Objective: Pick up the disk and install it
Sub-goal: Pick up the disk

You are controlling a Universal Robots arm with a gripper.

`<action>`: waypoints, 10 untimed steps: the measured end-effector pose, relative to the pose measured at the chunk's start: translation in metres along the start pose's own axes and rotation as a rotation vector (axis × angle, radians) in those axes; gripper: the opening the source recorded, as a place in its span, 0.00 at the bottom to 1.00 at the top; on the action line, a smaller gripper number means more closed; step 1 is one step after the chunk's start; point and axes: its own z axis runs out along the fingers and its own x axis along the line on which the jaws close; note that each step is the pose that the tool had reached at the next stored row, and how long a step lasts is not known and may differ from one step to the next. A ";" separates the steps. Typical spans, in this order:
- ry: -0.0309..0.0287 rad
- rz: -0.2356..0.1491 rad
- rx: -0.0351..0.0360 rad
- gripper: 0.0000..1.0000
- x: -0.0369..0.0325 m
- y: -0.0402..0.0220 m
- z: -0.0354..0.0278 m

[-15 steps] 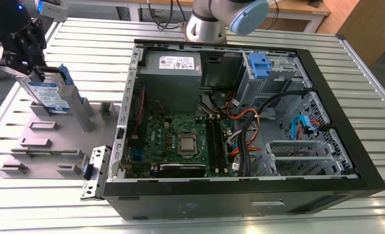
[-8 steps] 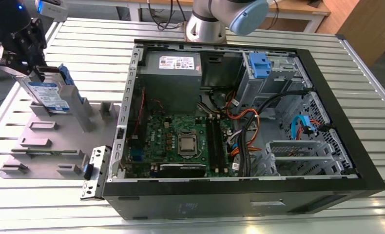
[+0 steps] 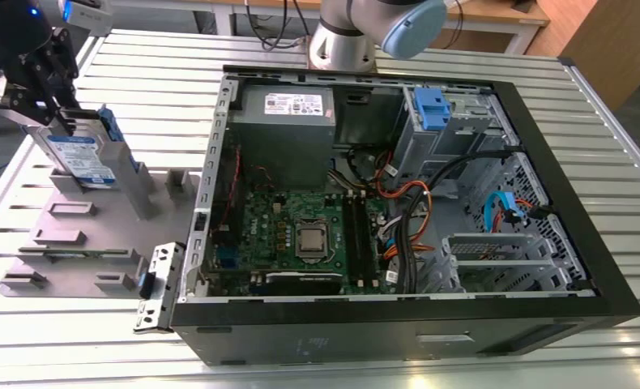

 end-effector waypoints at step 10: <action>-0.0002 0.000 0.0001 0.42 0.0004 0.0001 -0.0001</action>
